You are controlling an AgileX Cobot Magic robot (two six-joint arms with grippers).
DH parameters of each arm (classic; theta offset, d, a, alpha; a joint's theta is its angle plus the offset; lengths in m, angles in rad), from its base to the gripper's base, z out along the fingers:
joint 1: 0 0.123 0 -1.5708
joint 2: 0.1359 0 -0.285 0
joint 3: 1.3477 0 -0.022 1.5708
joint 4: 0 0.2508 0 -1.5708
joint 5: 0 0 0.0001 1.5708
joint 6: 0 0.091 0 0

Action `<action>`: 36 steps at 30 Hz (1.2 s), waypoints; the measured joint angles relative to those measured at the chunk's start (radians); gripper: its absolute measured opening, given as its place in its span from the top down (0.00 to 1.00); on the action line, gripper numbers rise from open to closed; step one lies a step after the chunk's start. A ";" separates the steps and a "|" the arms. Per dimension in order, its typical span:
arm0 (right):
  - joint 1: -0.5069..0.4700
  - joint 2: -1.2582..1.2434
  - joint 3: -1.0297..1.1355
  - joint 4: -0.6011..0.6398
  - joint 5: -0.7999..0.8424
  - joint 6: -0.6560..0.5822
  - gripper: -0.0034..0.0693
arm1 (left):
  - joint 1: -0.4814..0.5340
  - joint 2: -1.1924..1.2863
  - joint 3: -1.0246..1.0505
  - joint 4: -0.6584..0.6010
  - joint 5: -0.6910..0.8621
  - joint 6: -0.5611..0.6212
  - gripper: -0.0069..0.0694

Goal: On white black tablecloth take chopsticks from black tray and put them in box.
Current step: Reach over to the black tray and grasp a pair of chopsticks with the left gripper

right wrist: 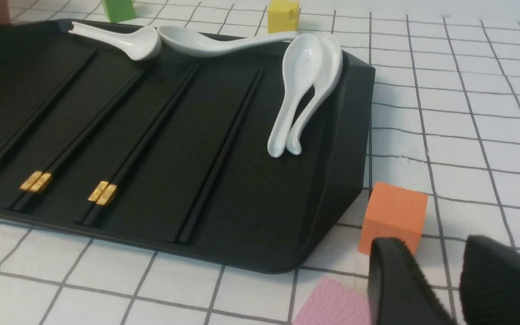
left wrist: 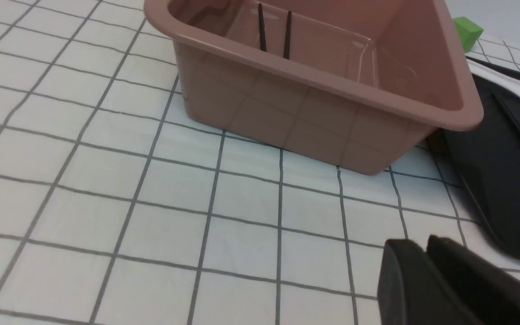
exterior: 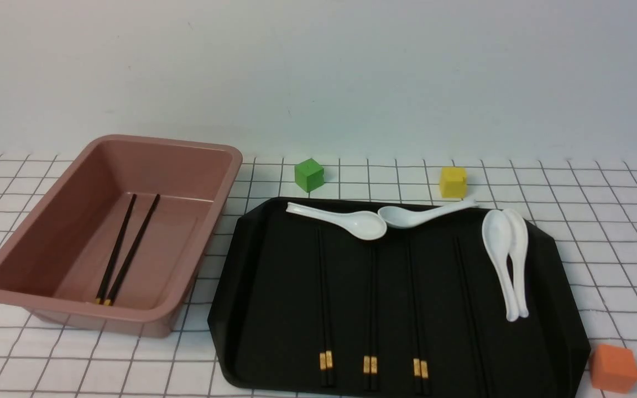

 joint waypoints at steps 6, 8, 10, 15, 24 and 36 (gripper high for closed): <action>0.000 0.000 0.000 0.000 0.000 0.000 0.62 | 0.000 0.000 0.000 0.000 0.000 0.000 0.82; 0.000 0.000 0.000 0.000 0.000 0.000 0.62 | 0.000 0.000 0.000 0.000 0.000 0.000 0.82; 0.000 0.000 0.000 0.000 0.000 0.000 0.62 | 0.000 0.000 0.000 0.000 0.000 0.000 0.82; 0.000 0.000 0.000 0.000 0.000 0.000 0.62 | 0.000 0.000 0.000 0.000 0.000 0.000 0.82; 0.000 0.000 0.000 0.000 0.000 0.000 0.62 | 0.000 0.000 0.000 -0.021 -0.001 -0.025 0.81; 0.000 0.000 0.000 0.000 0.000 -0.003 0.62 | 0.000 0.000 0.000 -0.813 -0.073 -0.453 0.80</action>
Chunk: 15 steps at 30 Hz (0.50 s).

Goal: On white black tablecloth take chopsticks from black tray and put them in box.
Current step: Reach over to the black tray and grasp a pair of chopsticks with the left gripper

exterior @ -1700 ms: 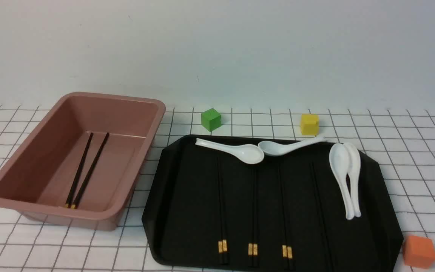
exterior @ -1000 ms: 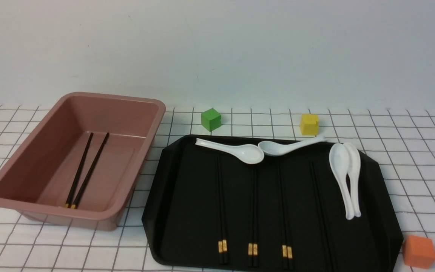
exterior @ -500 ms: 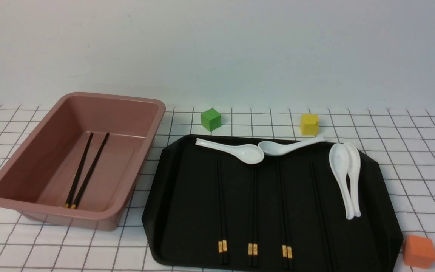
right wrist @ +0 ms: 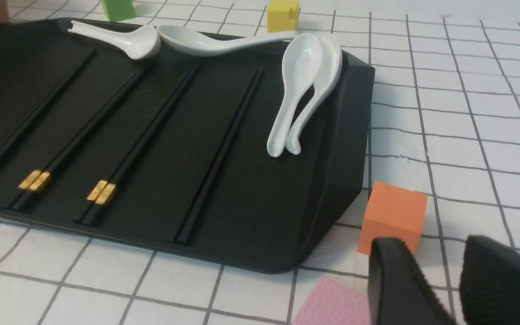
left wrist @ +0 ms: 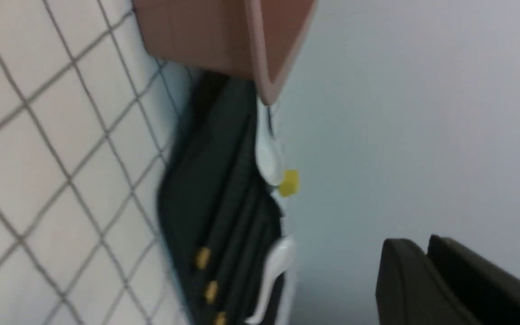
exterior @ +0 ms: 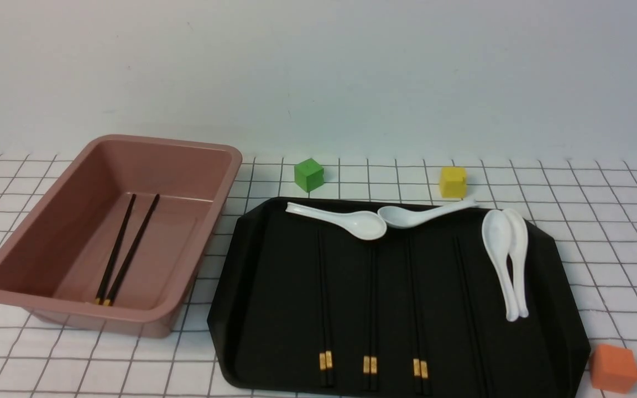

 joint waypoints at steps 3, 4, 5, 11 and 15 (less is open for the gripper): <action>0.000 0.000 0.000 0.000 0.000 -0.001 0.62 | 0.000 0.000 0.000 -0.107 -0.072 -0.008 0.80; 0.000 0.000 0.000 0.000 0.000 -0.001 0.62 | 0.000 0.000 0.000 -0.135 -0.082 -0.003 0.80; 0.000 0.000 0.000 0.000 0.000 -0.001 0.62 | 0.000 0.000 -0.001 -0.140 -0.083 0.003 0.81; 0.000 0.000 0.000 0.000 0.000 -0.001 0.62 | 0.000 0.074 -0.205 -0.134 0.032 0.290 0.93; 0.000 0.000 0.000 0.000 0.000 -0.001 0.62 | 0.000 0.390 -0.387 0.062 0.340 0.395 0.93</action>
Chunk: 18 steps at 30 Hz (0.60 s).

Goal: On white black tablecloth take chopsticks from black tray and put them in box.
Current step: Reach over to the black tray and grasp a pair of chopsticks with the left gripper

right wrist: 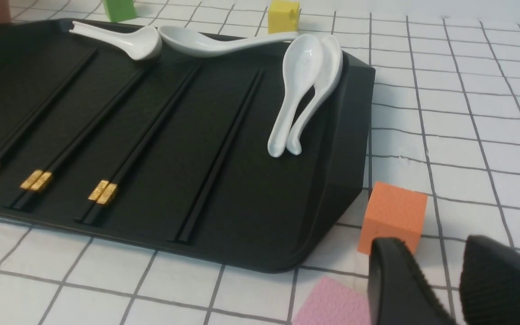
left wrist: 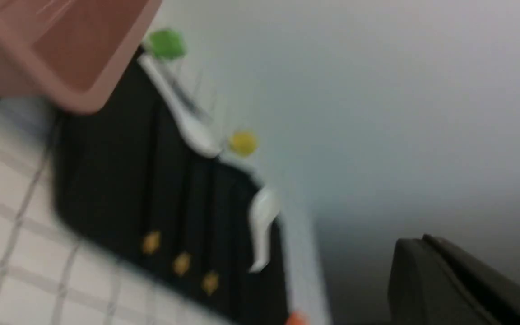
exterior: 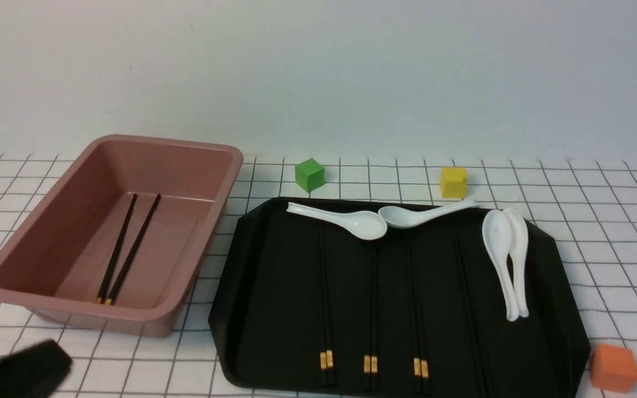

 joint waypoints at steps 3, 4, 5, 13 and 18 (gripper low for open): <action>0.000 0.000 0.000 0.000 0.000 0.000 0.62 | 0.000 0.259 -0.108 0.162 0.246 0.014 0.93; 0.000 0.000 0.000 0.000 0.000 0.000 0.62 | 0.000 0.339 -0.141 0.224 0.313 0.018 0.93; 0.000 0.000 0.000 0.000 0.000 0.000 0.62 | 0.000 0.416 -0.174 0.266 0.383 0.027 0.93; 0.000 0.000 0.000 0.000 0.000 0.000 0.62 | -0.276 0.872 -0.426 0.368 0.384 -0.013 0.93; 0.000 0.000 0.000 0.000 0.000 0.000 0.62 | -0.473 1.010 -0.570 0.512 0.228 -0.202 0.91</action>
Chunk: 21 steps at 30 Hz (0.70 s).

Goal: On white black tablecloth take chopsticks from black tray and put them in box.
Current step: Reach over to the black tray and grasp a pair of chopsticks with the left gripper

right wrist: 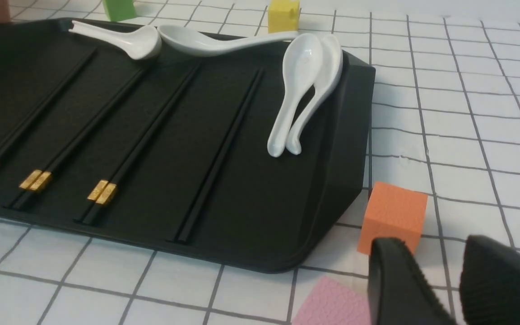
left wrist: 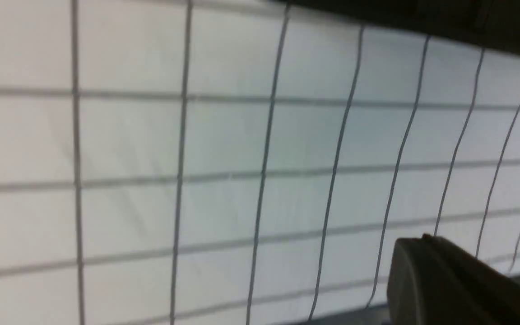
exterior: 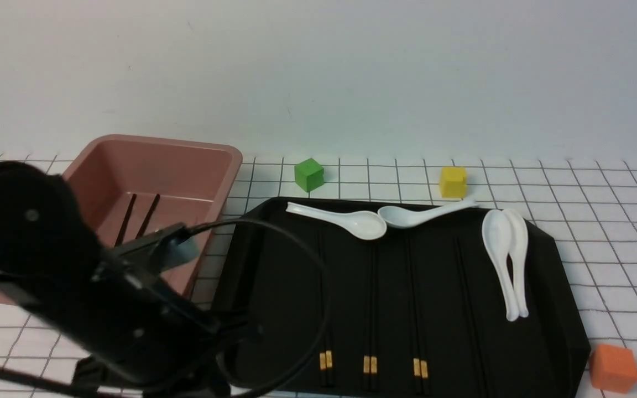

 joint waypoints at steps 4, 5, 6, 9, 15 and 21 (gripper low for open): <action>0.000 0.000 0.000 0.000 0.000 0.001 0.62 | -0.101 0.104 -0.108 0.151 -0.081 -0.126 0.77; 0.000 0.000 0.000 0.000 0.000 0.001 0.62 | -0.112 0.121 -0.126 0.168 -0.083 -0.138 0.74; 0.000 0.000 0.000 0.000 0.000 0.001 0.62 | -0.129 0.159 -0.165 0.193 -0.085 -0.156 0.68; 0.000 0.000 0.000 0.000 0.000 0.001 0.62 | -0.150 0.263 -0.268 0.231 -0.062 -0.172 0.54; 0.000 0.000 0.000 0.000 0.000 0.002 0.62 | -0.153 0.499 -0.487 0.283 0.035 -0.175 0.43; 0.000 0.000 0.000 0.000 0.000 0.003 0.62 | -0.153 0.649 -0.609 0.321 0.049 -0.176 0.42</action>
